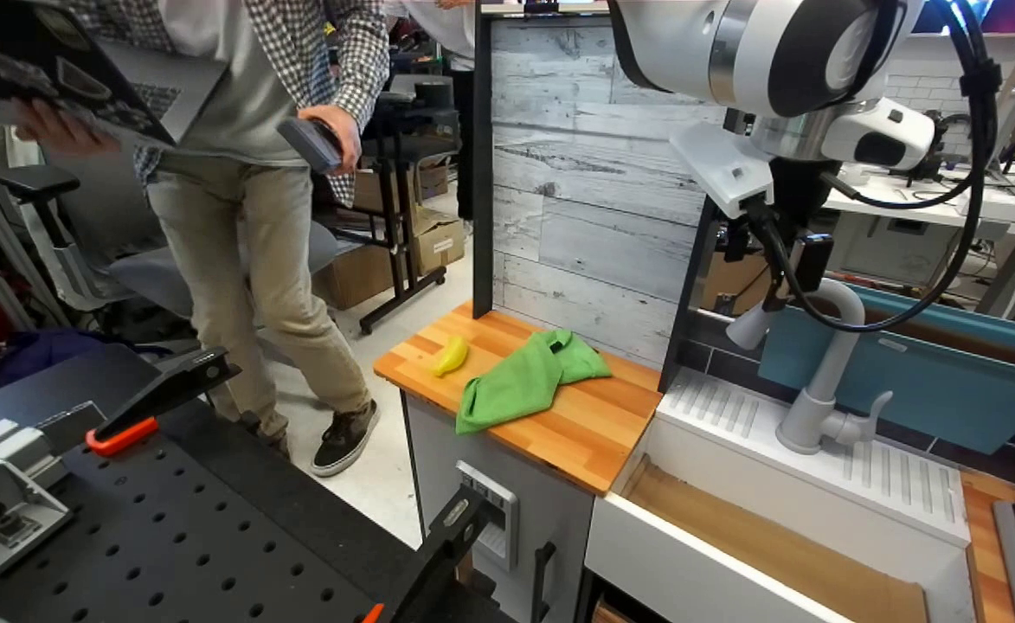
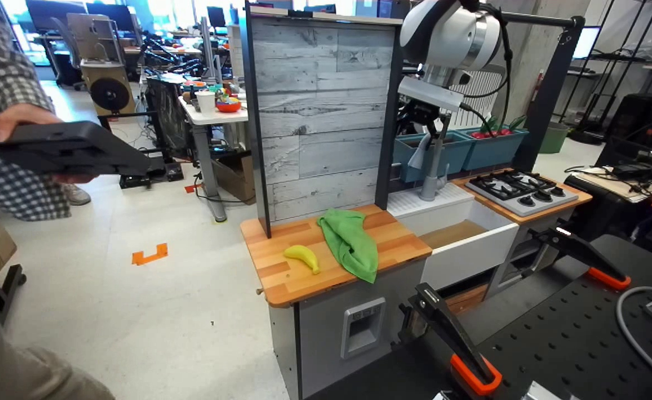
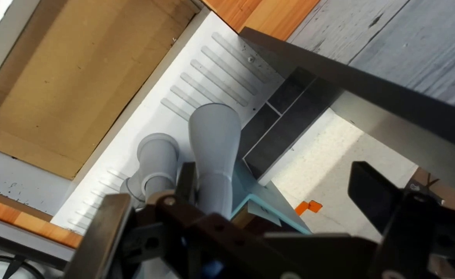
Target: Move the faucet of the sink slightly to the left.
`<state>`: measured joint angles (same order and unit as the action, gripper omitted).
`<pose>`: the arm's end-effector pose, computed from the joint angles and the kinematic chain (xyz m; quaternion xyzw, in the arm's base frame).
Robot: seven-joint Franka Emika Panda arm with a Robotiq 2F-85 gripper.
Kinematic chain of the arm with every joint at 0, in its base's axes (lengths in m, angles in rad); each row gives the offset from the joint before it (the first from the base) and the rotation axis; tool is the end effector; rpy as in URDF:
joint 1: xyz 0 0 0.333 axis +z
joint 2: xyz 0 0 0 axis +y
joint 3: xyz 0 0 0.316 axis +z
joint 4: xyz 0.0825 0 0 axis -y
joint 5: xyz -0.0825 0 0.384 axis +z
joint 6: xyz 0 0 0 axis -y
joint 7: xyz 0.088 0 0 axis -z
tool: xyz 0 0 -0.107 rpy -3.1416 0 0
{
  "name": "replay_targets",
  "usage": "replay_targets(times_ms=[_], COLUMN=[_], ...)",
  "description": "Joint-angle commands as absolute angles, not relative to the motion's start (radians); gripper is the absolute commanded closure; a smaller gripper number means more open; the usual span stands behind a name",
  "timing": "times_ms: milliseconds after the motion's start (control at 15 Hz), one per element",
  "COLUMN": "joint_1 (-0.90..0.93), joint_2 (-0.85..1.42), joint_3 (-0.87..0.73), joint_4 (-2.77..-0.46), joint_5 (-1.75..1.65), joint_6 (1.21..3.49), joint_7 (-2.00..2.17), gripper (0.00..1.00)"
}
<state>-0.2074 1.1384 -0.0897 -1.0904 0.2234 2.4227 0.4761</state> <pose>0.7560 -0.2048 0.1348 -0.9022 0.4175 -0.0946 0.0522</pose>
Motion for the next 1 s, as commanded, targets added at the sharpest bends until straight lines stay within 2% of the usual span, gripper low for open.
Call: replay_targets(times_ms=[0,933], joint_1=[-0.207,-0.287], joint_2=[1.109,0.818], joint_3=[-0.05,0.039], joint_4=[-1.13,-1.558], joint_5=[0.241,0.291], joint_6=[2.45,2.673], joint_7=[0.43,0.107], gripper=[0.0,0.0])
